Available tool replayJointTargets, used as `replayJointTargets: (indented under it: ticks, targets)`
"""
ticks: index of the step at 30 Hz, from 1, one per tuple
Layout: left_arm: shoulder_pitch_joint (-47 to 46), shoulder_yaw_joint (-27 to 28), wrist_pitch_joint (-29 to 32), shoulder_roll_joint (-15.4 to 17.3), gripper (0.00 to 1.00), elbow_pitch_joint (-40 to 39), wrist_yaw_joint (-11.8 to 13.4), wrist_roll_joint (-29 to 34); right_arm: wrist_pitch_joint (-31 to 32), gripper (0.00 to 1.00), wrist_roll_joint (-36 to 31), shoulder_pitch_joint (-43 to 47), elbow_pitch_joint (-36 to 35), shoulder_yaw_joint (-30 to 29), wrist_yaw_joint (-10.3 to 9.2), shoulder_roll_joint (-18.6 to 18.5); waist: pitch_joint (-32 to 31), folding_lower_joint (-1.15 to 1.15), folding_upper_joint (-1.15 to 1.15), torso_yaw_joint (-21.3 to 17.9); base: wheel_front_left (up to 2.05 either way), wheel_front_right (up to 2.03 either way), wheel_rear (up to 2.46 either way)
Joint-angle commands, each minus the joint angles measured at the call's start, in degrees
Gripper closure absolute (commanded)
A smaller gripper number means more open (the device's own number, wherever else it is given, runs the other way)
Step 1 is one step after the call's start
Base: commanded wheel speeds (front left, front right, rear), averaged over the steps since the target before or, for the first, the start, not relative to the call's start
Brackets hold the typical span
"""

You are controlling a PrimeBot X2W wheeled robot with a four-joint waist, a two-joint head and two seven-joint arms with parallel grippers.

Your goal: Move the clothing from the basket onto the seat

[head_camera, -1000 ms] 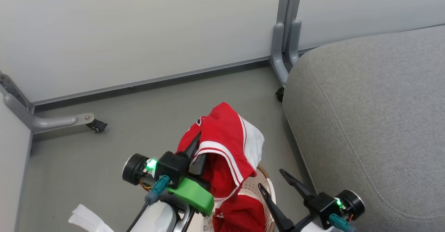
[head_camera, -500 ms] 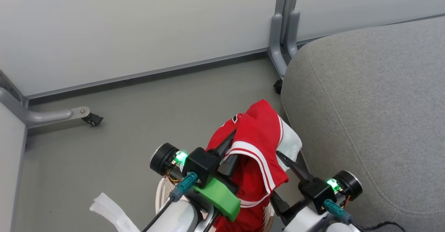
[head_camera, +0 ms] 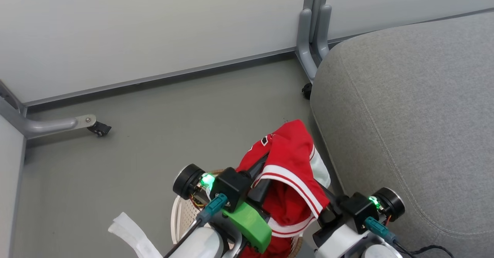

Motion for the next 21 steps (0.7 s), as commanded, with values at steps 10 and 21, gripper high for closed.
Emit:
replayJointTargets:
  ticks: [10,21]
  targets:
    - [0.97,0.04,-0.50,-0.35,0.56,0.86,1.15,-1.54,-0.02,1.00,3.64,0.12,0.35,-0.92,-0.10,-0.11,0.34,0.00,0.00,0.45,0.00,0.00,0.00]
    - [1.01,-0.71,-0.37,0.37,0.00,1.31,1.02,-1.77,-0.02,1.00,5.34,-0.70,-0.80,-1.98,-0.10,-0.10,0.91,0.00,0.00,0.09,0.00,0.00,0.00]
